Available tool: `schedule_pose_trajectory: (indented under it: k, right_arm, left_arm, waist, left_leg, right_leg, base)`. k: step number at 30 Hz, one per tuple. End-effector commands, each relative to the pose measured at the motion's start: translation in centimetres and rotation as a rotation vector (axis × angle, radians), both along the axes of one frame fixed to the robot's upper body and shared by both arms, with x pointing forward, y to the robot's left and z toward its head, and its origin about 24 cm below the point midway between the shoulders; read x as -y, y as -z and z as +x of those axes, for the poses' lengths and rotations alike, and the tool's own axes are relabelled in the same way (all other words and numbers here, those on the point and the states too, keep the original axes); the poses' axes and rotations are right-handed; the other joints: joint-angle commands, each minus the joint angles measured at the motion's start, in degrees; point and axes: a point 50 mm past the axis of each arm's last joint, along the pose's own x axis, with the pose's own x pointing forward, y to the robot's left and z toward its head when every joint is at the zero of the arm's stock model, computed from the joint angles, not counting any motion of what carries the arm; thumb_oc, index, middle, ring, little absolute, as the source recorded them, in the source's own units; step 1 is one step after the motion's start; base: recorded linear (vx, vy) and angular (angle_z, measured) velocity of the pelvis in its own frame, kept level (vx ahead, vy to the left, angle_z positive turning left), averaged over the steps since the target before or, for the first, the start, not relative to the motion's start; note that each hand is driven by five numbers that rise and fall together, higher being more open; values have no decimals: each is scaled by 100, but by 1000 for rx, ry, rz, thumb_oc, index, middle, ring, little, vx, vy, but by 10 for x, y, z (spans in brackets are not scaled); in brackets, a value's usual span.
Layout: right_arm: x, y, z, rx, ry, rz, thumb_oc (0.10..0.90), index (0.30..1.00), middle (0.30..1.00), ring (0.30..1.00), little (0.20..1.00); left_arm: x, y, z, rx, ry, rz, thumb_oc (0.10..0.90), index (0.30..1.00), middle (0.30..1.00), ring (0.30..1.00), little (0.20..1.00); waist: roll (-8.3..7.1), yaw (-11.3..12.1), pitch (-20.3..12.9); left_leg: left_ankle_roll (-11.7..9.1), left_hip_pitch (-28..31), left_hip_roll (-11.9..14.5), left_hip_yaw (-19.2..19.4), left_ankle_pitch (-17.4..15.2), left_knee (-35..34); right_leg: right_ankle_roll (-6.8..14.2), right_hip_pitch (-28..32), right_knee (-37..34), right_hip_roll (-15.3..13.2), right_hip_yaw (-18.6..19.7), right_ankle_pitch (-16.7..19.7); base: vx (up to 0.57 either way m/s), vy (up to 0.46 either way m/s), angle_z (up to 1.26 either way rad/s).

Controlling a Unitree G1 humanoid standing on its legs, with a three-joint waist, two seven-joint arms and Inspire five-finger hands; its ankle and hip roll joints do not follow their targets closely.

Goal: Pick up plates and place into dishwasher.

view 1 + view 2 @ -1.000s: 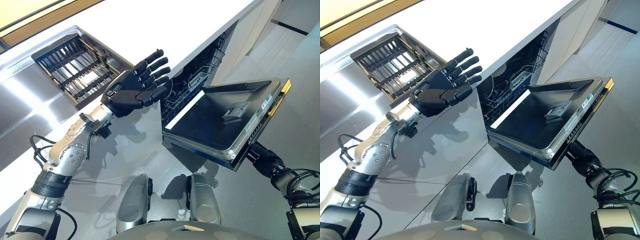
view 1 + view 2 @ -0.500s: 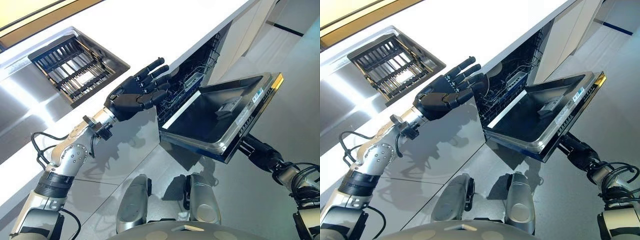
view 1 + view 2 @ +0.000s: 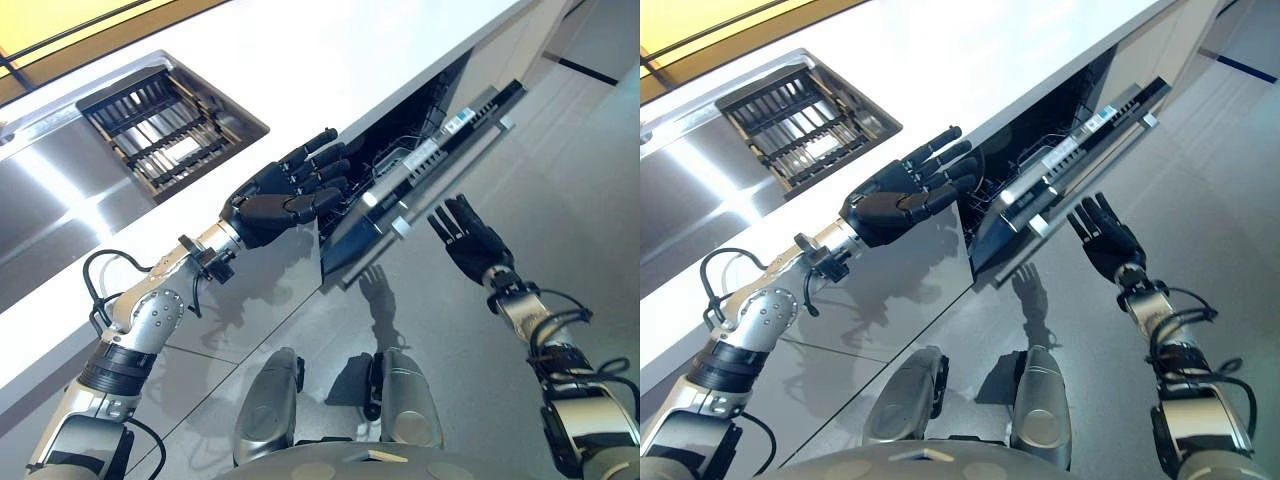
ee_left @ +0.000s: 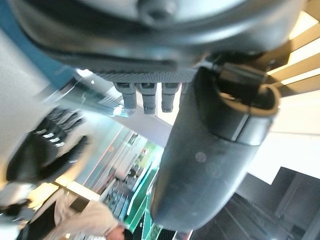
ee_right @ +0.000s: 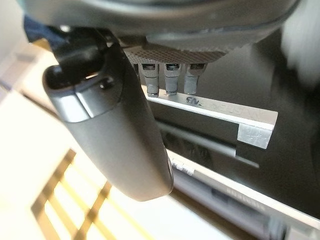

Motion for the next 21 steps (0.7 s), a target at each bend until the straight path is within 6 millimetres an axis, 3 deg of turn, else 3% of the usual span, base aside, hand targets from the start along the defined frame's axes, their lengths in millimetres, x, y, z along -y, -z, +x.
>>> schedule_pose_trajectory:
  k: [1,13,21]
  right_arm:
    - [-47,-120,50,541,-172,134,800,900,900,900,900]
    - [-51,-109,58,402,-156,18,800,900,900,900,900]
    - [-31,-82,50,287,-27,-137,800,900,900,900,900]
  left_arm:
    - [6,-34,5,140,16,-116,800,900,900,900,900]
    - [5,-36,8,156,6,-132,800,900,900,900,900]
    - [7,-40,5,195,40,-133,800,900,900,900,900]
  waist:
    - [-63,302,-438]
    - [-92,369,-460]
    - [-146,304,-484]
  left_leg:
    - [537,292,-291,488,-743,497]
    - [529,409,-305,472,-688,326]
    - [520,482,-276,475,-601,107]
  right_leg:
    - [-312,759,248,389,-87,-191]
    - [-318,834,213,333,-161,-207]
    - [-308,882,60,381,-145,-157]
  base:
    - [22,27,15]
    - [11,17,10]
    - [-24,4,0]
